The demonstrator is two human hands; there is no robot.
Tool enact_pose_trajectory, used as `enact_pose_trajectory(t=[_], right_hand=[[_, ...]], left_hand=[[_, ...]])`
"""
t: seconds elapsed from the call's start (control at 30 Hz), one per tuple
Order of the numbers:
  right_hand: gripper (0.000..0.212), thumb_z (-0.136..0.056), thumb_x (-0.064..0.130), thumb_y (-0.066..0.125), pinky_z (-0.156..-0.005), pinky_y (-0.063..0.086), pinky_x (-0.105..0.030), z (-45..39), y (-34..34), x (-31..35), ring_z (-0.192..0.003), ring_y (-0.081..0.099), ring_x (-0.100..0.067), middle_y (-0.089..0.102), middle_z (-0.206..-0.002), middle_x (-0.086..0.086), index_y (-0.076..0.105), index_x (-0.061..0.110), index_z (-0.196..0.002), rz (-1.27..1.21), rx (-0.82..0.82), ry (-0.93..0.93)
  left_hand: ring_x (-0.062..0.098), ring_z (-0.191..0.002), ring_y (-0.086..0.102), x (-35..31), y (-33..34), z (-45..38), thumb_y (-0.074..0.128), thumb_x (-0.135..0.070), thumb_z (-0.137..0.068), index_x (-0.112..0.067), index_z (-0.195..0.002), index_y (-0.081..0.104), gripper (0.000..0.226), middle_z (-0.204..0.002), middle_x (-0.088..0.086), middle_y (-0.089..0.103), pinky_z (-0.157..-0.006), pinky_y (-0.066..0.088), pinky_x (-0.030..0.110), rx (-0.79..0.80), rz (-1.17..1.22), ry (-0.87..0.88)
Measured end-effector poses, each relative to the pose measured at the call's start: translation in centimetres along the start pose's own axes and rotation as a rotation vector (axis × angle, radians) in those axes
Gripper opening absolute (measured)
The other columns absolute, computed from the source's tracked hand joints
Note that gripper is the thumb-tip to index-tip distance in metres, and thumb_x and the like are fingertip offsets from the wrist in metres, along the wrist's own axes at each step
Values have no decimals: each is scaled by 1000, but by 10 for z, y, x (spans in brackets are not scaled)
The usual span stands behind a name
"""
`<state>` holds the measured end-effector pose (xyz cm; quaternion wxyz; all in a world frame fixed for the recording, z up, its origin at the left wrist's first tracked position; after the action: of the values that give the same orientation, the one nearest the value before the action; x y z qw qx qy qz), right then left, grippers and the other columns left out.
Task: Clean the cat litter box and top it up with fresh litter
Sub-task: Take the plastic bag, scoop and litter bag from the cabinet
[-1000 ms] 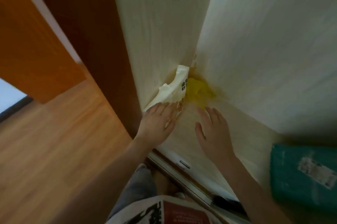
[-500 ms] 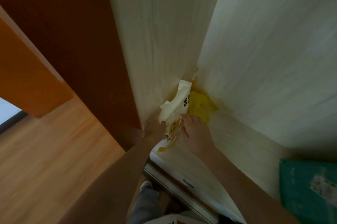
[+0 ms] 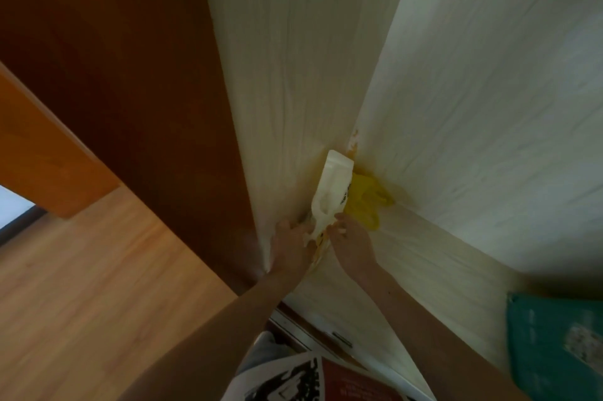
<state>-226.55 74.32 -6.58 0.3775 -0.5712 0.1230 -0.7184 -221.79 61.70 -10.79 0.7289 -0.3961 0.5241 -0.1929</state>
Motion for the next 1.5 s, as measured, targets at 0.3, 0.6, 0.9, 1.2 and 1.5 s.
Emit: enact_pose_trajectory(t=[0.3,0.6,0.9,1.2,1.5], right_hand=[[49,-88,26,65,-66,45,-32,-27,0,1,-99,63,-32,61,-112,-15,49,-4,-124,-112,-93,219],[29,-95,10,54,-78,58,-48,-26,-6,-34,-98,64,-41,61,-112,-31,57,-13,-112,-519,-68,361],[15,-94,2,54,-62,60,-31,-10,-25,-42,-74,66,-23,65,-87,-16,64,-8,-87,-711,-149,275],[28,-91,8,59,-72,57,-54,8,-67,-63,-71,70,-34,67,-65,-12,66,6,-63,-453,-316,232],[28,-86,20,56,-63,54,-48,31,-43,-61,-70,64,-41,65,-70,-24,65,-4,-76,-274,-242,105]], left_hand=[[24,-107,54,-15,11,13,63,-8,-84,-10,-100,64,17,-113,8,60,-93,42,34,152,77,306],[10,-80,54,-34,-14,0,57,-15,-96,-4,-103,64,15,-91,2,64,-62,36,15,166,203,117],[4,-51,41,-45,-36,0,53,-20,-98,-16,-69,54,29,-57,-8,44,-46,35,17,105,-35,63],[22,-67,61,-40,-71,8,49,-15,-99,-11,-81,50,18,-79,10,60,-59,51,36,-60,-127,14],[22,-89,55,-70,-63,6,57,-19,-92,-10,-103,58,14,-99,6,58,-69,49,34,-20,-370,399]])
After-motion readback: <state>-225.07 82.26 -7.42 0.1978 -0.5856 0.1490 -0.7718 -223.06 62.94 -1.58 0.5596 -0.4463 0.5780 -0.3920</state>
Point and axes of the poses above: each hand's wrist, its own z-axis away from the middle knuckle, its own y-axis out of the palm, x = y × z, the point moved 4 cm from there along -z, towards the middle knuckle
